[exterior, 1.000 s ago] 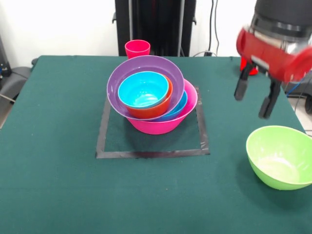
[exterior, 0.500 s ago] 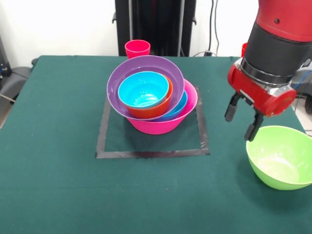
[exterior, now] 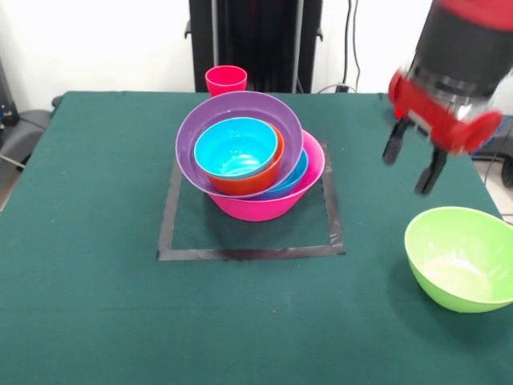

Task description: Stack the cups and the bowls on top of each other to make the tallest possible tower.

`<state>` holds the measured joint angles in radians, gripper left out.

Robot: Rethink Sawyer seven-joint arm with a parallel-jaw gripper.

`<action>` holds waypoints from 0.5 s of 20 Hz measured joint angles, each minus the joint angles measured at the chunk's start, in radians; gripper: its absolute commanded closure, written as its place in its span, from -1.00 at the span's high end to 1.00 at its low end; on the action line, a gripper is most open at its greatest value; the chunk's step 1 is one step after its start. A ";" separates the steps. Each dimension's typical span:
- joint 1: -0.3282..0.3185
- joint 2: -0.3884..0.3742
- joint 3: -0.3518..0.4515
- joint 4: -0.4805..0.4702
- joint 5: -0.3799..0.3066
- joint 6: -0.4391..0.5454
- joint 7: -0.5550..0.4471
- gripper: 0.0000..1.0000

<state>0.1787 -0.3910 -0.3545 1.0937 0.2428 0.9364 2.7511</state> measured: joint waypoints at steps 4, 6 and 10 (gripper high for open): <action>0.045 -0.109 -0.027 0.086 0.024 0.059 0.000 1.00; 0.062 -0.152 -0.038 0.123 0.032 0.070 0.000 1.00; 0.090 -0.226 -0.059 0.196 0.040 0.069 0.000 1.00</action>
<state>0.2692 -0.6173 -0.4137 1.2893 0.2829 1.0054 2.7511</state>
